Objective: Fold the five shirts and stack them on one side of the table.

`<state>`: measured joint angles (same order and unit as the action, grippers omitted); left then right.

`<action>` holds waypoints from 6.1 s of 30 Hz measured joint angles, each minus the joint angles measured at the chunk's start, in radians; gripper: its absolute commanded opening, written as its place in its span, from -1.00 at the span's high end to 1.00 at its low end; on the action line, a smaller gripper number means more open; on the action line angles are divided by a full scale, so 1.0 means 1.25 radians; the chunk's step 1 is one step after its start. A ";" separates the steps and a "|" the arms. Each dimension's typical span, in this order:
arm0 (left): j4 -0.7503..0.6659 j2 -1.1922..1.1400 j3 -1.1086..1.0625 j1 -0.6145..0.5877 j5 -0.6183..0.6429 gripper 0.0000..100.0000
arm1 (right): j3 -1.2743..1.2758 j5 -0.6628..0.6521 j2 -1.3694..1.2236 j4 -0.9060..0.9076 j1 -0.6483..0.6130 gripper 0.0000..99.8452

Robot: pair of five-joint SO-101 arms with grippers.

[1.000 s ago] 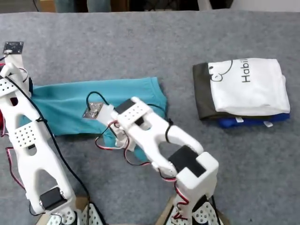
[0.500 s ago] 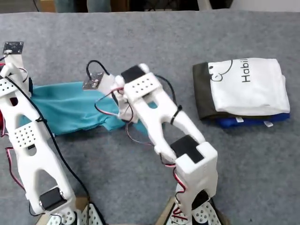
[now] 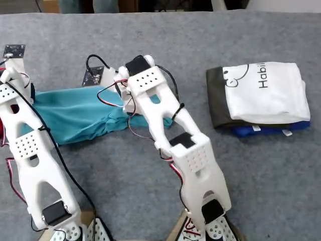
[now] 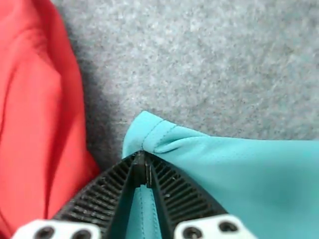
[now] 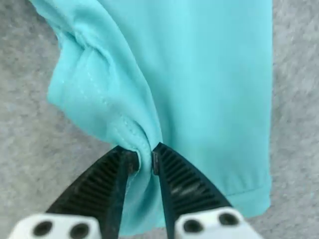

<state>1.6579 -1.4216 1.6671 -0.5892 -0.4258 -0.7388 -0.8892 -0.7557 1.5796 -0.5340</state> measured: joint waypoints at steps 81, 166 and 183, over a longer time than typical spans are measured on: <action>0.076 0.212 -0.066 -0.088 0.000 0.45 | -0.284 0.336 0.077 0.146 0.052 0.96; -0.247 0.946 -1.106 0.768 0.198 0.94 | -0.119 0.280 0.522 0.123 0.516 0.96; -0.315 0.914 -1.113 0.768 0.438 0.35 | -0.119 0.280 0.522 0.123 0.516 0.96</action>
<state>1.2635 -0.2785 0.2754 0.3713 0.1220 -0.8876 -0.5393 -0.1036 1.7331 0.1105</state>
